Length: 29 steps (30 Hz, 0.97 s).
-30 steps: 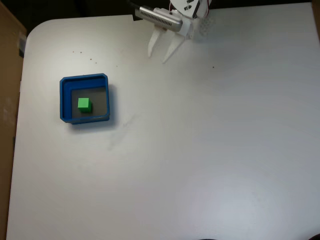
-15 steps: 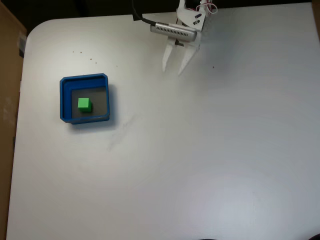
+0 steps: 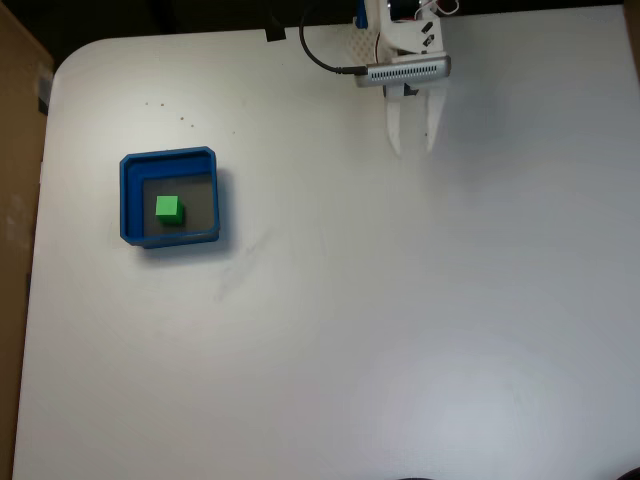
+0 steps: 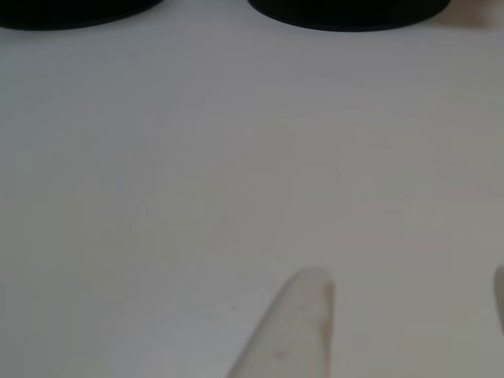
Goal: Pick up green cube and drop it in the blue box
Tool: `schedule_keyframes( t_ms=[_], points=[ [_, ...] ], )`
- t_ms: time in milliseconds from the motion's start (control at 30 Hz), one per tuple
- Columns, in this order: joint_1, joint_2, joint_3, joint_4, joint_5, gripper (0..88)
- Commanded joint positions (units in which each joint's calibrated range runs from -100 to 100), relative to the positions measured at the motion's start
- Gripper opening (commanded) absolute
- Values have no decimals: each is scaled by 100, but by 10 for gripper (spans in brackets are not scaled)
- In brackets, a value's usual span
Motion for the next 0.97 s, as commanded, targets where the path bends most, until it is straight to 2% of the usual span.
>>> schedule_keyframes(
  t_ms=[0, 300, 933],
  points=[
    [-68, -108, -19, -96, -10, 156],
    [-39, -108, -10, -88, -10, 3],
    [-53, -108, -19, -88, -10, 7]
  ],
)
